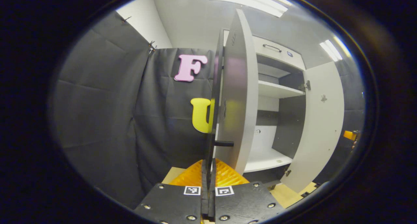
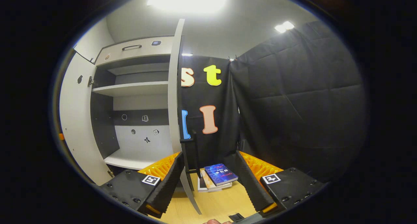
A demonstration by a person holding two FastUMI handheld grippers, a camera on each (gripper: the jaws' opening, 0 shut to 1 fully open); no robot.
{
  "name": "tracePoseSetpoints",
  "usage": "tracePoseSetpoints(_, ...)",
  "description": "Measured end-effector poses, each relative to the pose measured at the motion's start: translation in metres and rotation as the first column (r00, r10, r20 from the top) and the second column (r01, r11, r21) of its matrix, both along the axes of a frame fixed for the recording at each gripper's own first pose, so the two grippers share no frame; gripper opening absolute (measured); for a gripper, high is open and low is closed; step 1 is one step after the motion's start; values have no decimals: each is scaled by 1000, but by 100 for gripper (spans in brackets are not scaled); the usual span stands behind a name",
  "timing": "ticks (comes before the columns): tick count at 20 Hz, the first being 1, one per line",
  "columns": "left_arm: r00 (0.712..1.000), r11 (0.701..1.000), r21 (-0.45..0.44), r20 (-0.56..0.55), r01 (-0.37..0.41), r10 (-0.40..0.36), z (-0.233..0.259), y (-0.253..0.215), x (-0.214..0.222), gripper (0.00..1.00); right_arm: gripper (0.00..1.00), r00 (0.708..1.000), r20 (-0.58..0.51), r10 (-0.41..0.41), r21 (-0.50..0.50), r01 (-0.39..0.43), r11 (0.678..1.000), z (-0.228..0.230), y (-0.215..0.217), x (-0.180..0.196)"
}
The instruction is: Open the right door of the double-door shoe cabinet with the right hand, and open the left door with the left hand.
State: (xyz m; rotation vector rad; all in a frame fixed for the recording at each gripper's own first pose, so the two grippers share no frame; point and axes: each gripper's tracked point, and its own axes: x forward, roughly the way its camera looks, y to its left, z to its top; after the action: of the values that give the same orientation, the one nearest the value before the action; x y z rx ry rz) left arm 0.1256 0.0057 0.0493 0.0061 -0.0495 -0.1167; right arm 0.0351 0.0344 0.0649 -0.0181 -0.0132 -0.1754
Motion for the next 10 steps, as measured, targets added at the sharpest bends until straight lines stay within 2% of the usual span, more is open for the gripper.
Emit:
tracePoseSetpoints(2,998,998,46,44,-43,41,5,3,-4,0,98,1000,12,12,22,-12,1000,0,10,-2)
tracePoseSetpoints(4,993,992,92,87,-83,75,8,6,-9,39,98,1000,8,28,28,-28,999,-2,21,-3)
tracePoseSetpoints(7,994,990,120,91,-69,59,-1,-4,-11,96,98,999,-30,41,-28,-42,999,-18,33,0)
tracePoseSetpoints(10,999,996,92,52,-22,17,-15,-25,-23,96,98,996,-42,73,-35,-74,997,-31,54,-6)
